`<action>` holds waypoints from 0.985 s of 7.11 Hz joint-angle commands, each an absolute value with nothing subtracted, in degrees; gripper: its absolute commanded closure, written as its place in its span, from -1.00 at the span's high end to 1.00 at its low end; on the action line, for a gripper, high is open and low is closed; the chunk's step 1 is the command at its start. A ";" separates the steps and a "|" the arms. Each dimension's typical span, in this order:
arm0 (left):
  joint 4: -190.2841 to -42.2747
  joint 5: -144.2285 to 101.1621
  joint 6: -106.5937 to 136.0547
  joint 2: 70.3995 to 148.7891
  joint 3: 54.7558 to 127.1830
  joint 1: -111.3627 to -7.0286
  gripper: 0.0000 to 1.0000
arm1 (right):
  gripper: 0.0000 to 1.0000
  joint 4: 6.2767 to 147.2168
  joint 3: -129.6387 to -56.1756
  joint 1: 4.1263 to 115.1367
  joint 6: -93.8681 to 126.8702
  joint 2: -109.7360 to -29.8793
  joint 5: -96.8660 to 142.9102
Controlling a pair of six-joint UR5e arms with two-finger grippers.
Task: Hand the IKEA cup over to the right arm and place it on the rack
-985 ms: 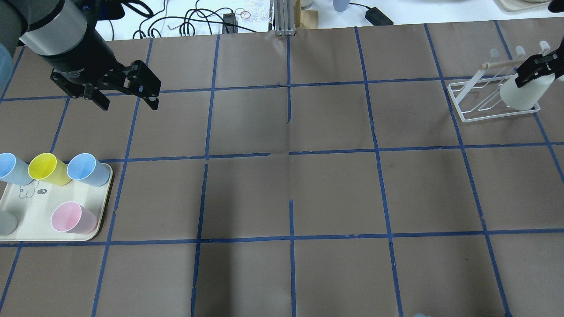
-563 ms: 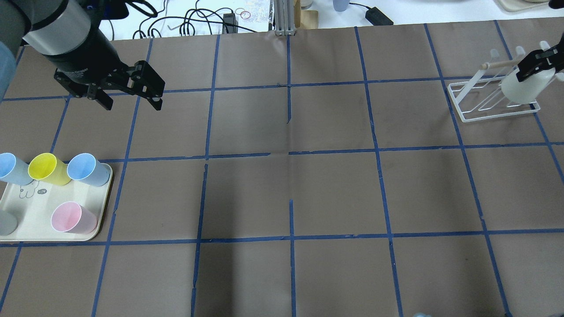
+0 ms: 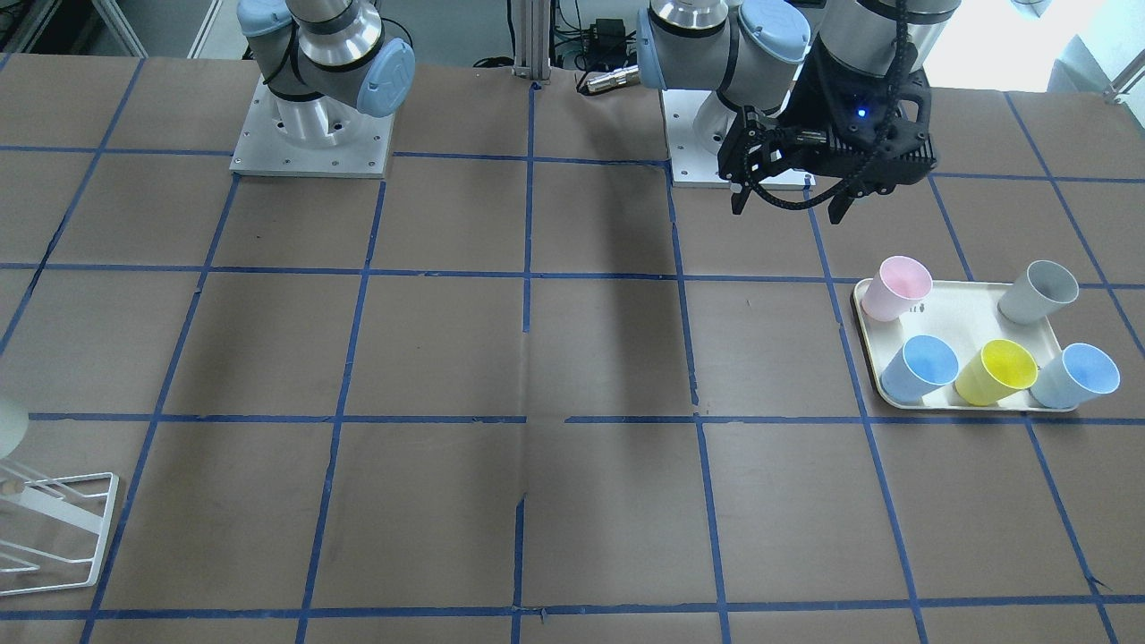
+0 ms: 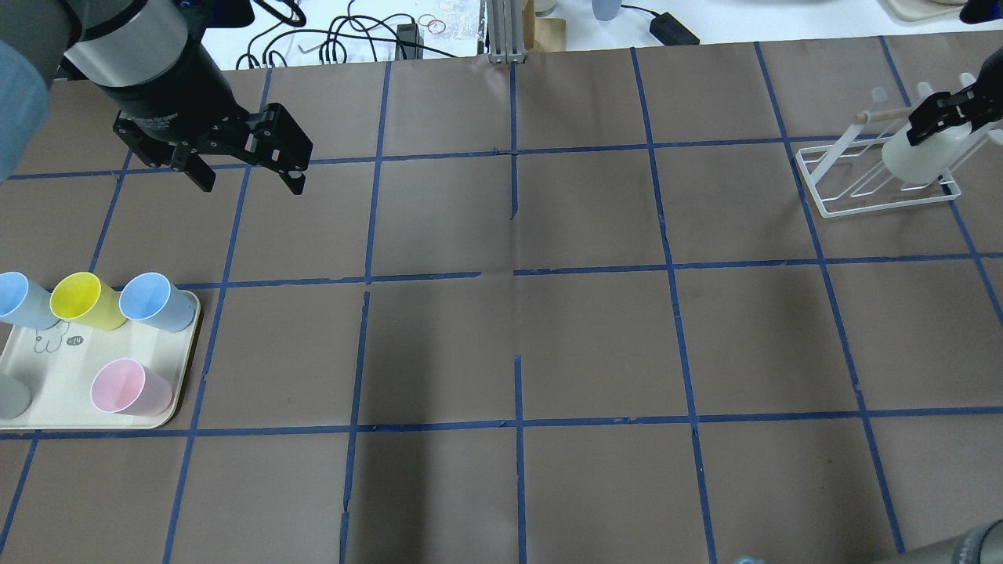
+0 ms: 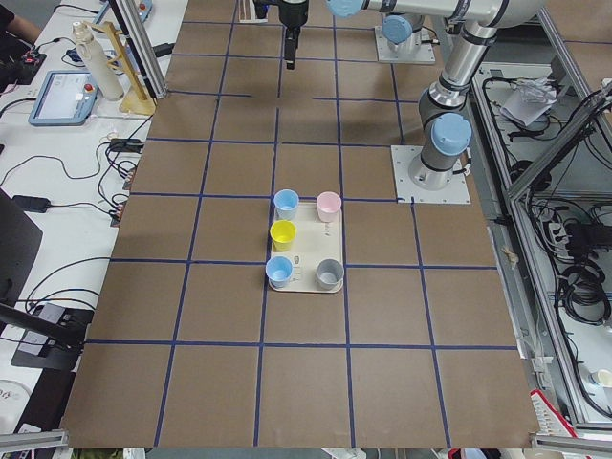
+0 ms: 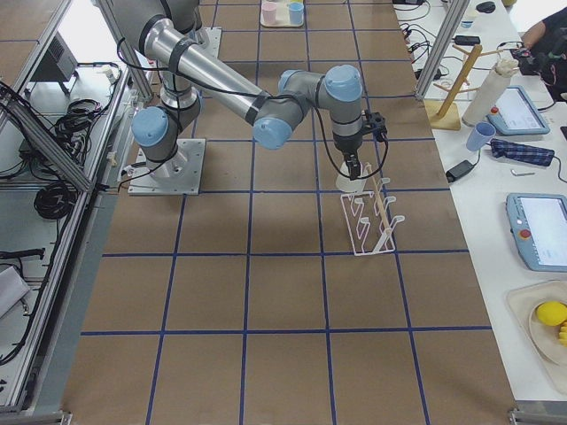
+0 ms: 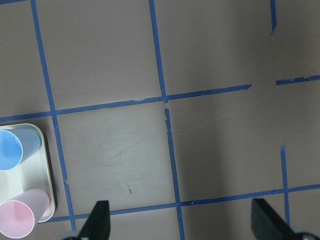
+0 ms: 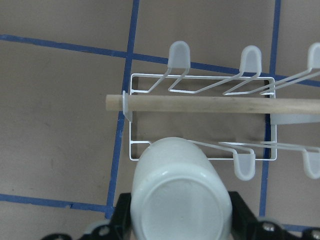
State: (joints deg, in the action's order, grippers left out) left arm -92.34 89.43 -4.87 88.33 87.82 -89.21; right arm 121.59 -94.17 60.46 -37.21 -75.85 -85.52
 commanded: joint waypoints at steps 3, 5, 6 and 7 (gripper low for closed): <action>-92.29 90.00 -2.20 88.07 88.67 -87.71 1.00 | -0.71 123.14 -94.31 60.47 -36.83 -71.90 -85.43; -92.63 90.00 -2.20 88.59 88.42 -87.71 1.00 | -0.71 123.13 -94.31 60.47 -36.65 -70.49 -85.43; -92.72 89.39 -2.20 88.51 88.59 -87.71 1.00 | -0.71 123.22 -94.31 60.47 -36.74 -70.31 -85.43; -92.72 89.47 -2.20 88.42 88.77 -87.71 1.00 | -0.61 123.22 -94.31 60.47 -36.65 -69.96 -85.43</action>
